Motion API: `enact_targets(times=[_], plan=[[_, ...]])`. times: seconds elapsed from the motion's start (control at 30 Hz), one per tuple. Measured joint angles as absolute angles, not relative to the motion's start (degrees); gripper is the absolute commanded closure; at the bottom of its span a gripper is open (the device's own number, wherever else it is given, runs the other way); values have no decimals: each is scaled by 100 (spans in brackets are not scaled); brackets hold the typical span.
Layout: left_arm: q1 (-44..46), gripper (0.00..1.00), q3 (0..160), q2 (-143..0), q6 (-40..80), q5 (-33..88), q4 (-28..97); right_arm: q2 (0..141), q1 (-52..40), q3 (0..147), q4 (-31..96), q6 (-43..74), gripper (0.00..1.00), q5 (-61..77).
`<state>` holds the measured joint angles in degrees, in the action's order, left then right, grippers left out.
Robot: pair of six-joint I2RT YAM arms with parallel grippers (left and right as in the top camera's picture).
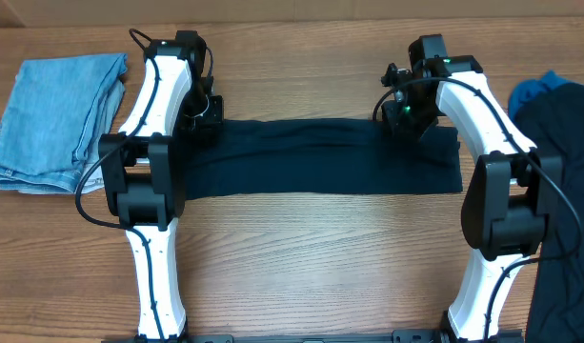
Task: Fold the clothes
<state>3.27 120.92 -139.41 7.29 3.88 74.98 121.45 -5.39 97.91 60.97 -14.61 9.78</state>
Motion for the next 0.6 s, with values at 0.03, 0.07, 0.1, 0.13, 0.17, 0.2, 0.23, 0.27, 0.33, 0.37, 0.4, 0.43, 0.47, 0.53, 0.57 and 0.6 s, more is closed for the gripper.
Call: enact_targets(times=[0.03,0.07,0.1,0.13,0.17,0.2,0.23,0.27,0.33,0.37,0.4,0.43,0.47,0.53,0.57,0.6], plan=[[327,88,12092,-13941,729,388,7498,12145,-532,9784,6101,-1549,52,974],[327,87,12092,-13941,729,388,7494,12145,-534,9776,6097,-1675,49,1007],[327,86,12092,-13941,729,390,7489,12145,-532,9747,6086,-1855,47,1111],[327,85,12092,-13941,727,390,7470,12145,-537,9717,6082,-2062,46,1216],[327,85,12092,-13941,718,390,7443,12145,-561,9682,6062,-2351,46,1334],[327,85,12092,-13941,714,390,7413,12145,-607,9660,6005,-2615,46,1411],[327,84,12092,-13941,711,390,7406,12145,-652,9651,5944,-2884,47,1472],[327,84,12092,-13941,714,390,7408,12145,-698,9647,5885,-3079,48,1516],[327,82,12092,-13941,711,390,7406,12145,-854,9636,5612,-3524,53,1643],[327,82,12092,-13941,714,392,7406,12145,-939,9631,5487,-3699,57,1688],[327,81,12092,-13941,714,392,7406,12145,-1017,9631,5402,-3835,59,1732],[327,81,12092,-13941,714,392,7406,12145,-1179,9631,5325,-4108,61,1787],[327,81,12092,-13941,718,395,7404,12145,-1302,9631,5306,-4289,61,1787],[329,81,12092,-13941,718,408,7380,12145,-1553,9631,5247,-4617,60,1743],[329,81,12092,-13941,720,408,7380,12145,-1673,9631,5203,-4727,60,1678],[329,80,12092,-13941,720,408,7380,12145,-1782,9631,5188,-4814,60,1621]])
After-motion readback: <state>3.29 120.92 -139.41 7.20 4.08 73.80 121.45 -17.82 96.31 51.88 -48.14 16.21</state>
